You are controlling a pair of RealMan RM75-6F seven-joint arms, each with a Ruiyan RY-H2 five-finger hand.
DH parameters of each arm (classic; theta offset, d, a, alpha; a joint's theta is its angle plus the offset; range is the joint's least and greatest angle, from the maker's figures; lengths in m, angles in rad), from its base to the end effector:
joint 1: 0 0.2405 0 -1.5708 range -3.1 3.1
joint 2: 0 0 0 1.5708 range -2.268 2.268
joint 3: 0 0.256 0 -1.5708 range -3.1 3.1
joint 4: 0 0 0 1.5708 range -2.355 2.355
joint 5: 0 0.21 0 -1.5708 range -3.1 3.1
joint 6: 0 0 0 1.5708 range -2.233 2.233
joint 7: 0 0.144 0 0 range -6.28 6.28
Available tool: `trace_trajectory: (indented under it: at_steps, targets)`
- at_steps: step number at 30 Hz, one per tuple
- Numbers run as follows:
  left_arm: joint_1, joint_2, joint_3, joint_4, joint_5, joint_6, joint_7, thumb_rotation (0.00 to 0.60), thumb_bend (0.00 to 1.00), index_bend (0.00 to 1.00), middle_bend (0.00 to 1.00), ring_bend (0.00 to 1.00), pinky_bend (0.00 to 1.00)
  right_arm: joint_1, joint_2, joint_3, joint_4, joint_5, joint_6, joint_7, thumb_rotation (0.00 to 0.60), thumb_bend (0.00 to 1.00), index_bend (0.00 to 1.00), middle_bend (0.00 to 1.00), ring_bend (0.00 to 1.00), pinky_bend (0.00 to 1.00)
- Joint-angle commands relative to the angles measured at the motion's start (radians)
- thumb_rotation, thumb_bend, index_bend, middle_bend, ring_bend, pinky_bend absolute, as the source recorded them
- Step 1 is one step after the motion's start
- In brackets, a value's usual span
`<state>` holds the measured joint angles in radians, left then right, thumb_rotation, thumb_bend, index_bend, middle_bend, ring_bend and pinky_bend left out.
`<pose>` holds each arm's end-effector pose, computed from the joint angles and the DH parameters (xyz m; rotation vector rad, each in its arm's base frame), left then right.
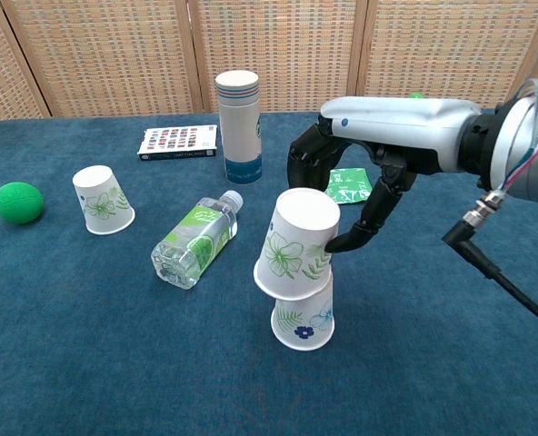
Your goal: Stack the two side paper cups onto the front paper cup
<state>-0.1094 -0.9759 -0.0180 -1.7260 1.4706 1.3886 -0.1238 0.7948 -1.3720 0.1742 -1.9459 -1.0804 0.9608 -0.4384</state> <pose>-0.3061 0.1796 0.1785 -1.3998 -1.0692 -0.8979 -0.0657 -0.2857 0.0154 2.0772 -1.0061 1.0855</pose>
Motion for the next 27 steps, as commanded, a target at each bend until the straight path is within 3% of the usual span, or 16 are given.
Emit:
trace_trajectory:
  at_steps: [1,9,12,14,16,20,23,27]
  targets:
    - [0.001,0.001,0.0,0.001,0.0,0.001,-0.003,0.6,0.17,0.0,0.0,0.0,0.0,0.004,0.0,-0.006,0.003,0.014,0.001,-0.008,0.6,0.38,0.52,0.55,0.39,0.29]
    - [-0.001,0.003,0.0,0.001,0.0,-0.001,-0.008,0.6,0.17,0.0,0.0,0.0,0.0,0.014,0.001,-0.024,0.008,0.009,-0.002,-0.015,0.6,0.38,0.5,0.5,0.39,0.29]
    - [0.0,0.002,0.0,0.002,-0.001,0.0,-0.009,0.6,0.17,0.0,0.0,0.0,0.0,0.018,0.021,-0.034,-0.008,0.006,-0.039,0.016,0.6,0.28,0.23,0.22,0.27,0.26]
    - [-0.001,0.002,0.0,0.002,-0.002,-0.002,-0.008,0.6,0.17,0.0,0.0,0.0,0.0,0.018,0.032,-0.033,-0.013,-0.011,-0.05,0.045,0.6,0.18,0.04,0.03,0.07,0.18]
    - [-0.002,0.002,0.0,0.002,-0.002,-0.004,-0.007,0.6,0.17,0.0,0.0,0.0,0.0,0.014,0.033,-0.033,-0.009,-0.034,-0.048,0.064,0.6,0.14,0.0,0.0,0.01,0.11]
    - [-0.002,0.002,0.001,0.002,-0.002,-0.005,-0.006,0.6,0.17,0.0,0.0,0.0,0.0,0.003,0.041,-0.032,-0.009,-0.069,-0.033,0.095,0.6,0.13,0.0,0.0,0.0,0.01]
    - [-0.003,0.001,0.0,0.004,-0.005,-0.006,-0.007,0.6,0.17,0.0,0.0,0.0,0.0,-0.022,0.072,-0.038,-0.011,-0.111,0.008,0.104,0.6,0.13,0.0,0.0,0.0,0.0]
    - [-0.009,-0.003,-0.003,0.016,-0.006,-0.015,-0.018,0.6,0.17,0.0,0.0,0.0,0.0,-0.098,0.129,-0.084,0.003,-0.239,0.098,0.16,0.6,0.12,0.0,0.0,0.0,0.0]
